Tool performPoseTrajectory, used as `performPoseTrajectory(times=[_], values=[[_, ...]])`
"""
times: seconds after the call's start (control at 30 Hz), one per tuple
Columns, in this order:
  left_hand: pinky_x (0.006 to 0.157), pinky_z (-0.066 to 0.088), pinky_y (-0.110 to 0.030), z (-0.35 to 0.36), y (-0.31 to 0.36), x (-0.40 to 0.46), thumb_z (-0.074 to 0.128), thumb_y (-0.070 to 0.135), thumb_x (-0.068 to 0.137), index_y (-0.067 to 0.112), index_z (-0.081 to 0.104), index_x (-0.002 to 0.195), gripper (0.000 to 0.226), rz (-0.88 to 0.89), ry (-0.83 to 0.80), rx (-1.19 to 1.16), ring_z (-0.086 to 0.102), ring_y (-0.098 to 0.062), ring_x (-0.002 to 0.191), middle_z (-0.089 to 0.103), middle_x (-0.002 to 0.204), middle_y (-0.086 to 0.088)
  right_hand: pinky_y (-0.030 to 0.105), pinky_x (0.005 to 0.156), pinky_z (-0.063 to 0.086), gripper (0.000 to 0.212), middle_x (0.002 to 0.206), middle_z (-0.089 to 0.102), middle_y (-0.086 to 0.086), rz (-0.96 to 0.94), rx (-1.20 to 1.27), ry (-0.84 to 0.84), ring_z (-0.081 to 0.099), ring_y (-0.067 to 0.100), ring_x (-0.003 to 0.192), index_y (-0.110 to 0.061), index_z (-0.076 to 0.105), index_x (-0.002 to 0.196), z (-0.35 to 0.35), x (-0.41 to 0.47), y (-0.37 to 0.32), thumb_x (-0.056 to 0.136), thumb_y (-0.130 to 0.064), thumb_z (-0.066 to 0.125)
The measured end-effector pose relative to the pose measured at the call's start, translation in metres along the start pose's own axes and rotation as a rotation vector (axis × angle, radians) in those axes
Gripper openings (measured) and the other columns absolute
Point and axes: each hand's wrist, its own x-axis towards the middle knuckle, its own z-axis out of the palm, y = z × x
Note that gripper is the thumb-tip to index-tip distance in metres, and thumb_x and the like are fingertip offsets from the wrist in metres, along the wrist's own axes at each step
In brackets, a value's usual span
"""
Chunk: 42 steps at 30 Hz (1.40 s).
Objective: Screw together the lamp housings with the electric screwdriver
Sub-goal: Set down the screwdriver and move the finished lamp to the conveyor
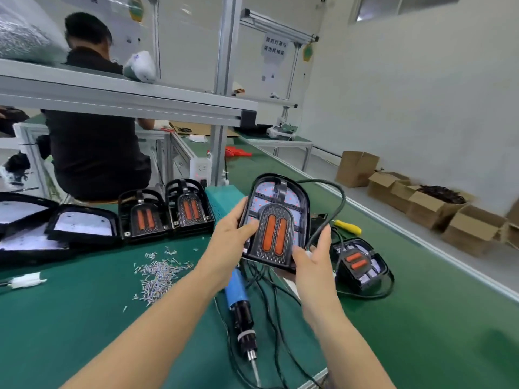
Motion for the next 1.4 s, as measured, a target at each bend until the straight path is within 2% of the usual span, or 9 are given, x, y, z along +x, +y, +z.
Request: performPoseTrajectory(times=[0.1,0.13,0.17,0.27,0.43,0.57,0.83,1.13,1.4], values=[[0.105,0.042,-0.043,0.031,-0.008,0.020,0.047,0.002,0.096,0.023,0.052,0.132,0.042,-0.028,-0.048,0.044,0.058,-0.019,0.117,0.064,0.124,0.002,0.027,0.079,0.054,0.076,0.120,0.043,-0.017,0.031,-0.009,0.095,0.049,-0.015,0.096,-0.041,-0.003,0.154,-0.022,0.018,0.006,0.101,-0.012,0.044],[0.106,0.041,-0.041,0.040,-0.011,0.026,0.047,0.002,0.096,0.022,0.051,0.134,0.043,-0.029,-0.059,0.077,0.057,-0.017,0.118,0.062,0.128,0.001,0.034,0.079,0.057,0.075,0.094,0.051,-0.014,0.049,-0.005,0.119,0.057,-0.007,0.101,-0.042,-0.002,0.154,-0.029,0.023,0.006,0.102,-0.011,0.042],[0.109,0.038,-0.040,0.048,-0.014,0.032,0.047,0.004,0.096,0.021,0.047,0.137,0.044,-0.035,-0.062,0.119,0.052,-0.015,0.122,0.056,0.135,0.001,0.046,0.084,0.056,0.074,0.132,0.058,0.008,0.080,0.000,0.147,0.062,0.014,0.108,-0.044,-0.002,0.153,-0.036,0.029,0.006,0.102,-0.009,0.040],[0.115,0.020,-0.029,0.068,-0.025,0.047,0.047,0.010,0.098,0.022,0.027,0.149,0.056,-0.072,-0.091,0.283,0.027,-0.011,0.140,0.027,0.154,0.007,0.056,0.085,0.055,0.074,0.134,0.055,0.008,0.146,0.039,0.254,0.059,0.040,0.109,-0.042,0.002,0.154,-0.055,0.048,0.009,0.100,-0.003,0.034],[0.119,0.010,-0.029,0.095,-0.043,0.054,0.044,0.008,0.097,0.022,0.019,0.151,0.061,-0.067,-0.270,0.426,0.013,-0.008,0.144,0.011,0.159,0.009,0.025,0.053,0.052,0.072,0.122,0.049,-0.015,0.208,0.129,0.405,0.060,0.004,0.073,-0.035,0.004,0.155,-0.079,0.074,0.019,0.099,0.002,0.028],[0.110,0.006,-0.018,0.108,-0.055,0.060,0.041,0.009,0.098,0.021,0.015,0.152,0.062,-0.024,-0.401,0.626,0.005,-0.008,0.145,0.001,0.160,0.008,0.030,0.061,0.053,0.069,0.153,0.033,0.000,0.273,0.170,0.466,0.054,0.004,0.078,-0.032,0.003,0.156,-0.087,0.097,0.029,0.100,0.001,0.028],[0.118,0.001,-0.046,0.116,-0.086,0.054,0.041,0.007,0.097,0.028,0.002,0.152,0.071,0.139,-0.476,1.333,-0.005,-0.024,0.147,-0.013,0.159,0.006,0.043,0.075,0.057,0.051,0.146,0.043,0.014,0.484,0.211,0.491,0.060,0.035,0.096,-0.013,0.022,0.151,-0.094,0.132,0.039,0.103,-0.006,0.035],[0.116,-0.005,-0.051,0.125,-0.084,0.070,0.041,0.004,0.089,0.022,-0.006,0.152,0.080,0.355,-0.454,1.525,-0.007,-0.025,0.146,-0.011,0.160,0.003,0.041,0.106,0.031,0.044,0.149,0.036,0.018,0.422,-0.743,0.368,0.037,0.035,0.133,0.000,0.043,0.139,-0.098,0.134,0.047,0.104,-0.024,0.032],[0.115,-0.006,-0.054,0.112,-0.085,0.072,0.033,0.012,0.096,0.017,0.000,0.152,0.066,0.180,-0.584,1.622,-0.004,-0.024,0.147,-0.002,0.161,0.001,0.050,0.106,0.034,0.045,0.149,0.040,0.011,0.115,-0.935,0.075,0.044,0.033,0.129,-0.014,0.033,0.147,-0.083,0.127,0.049,0.104,-0.027,0.027]])
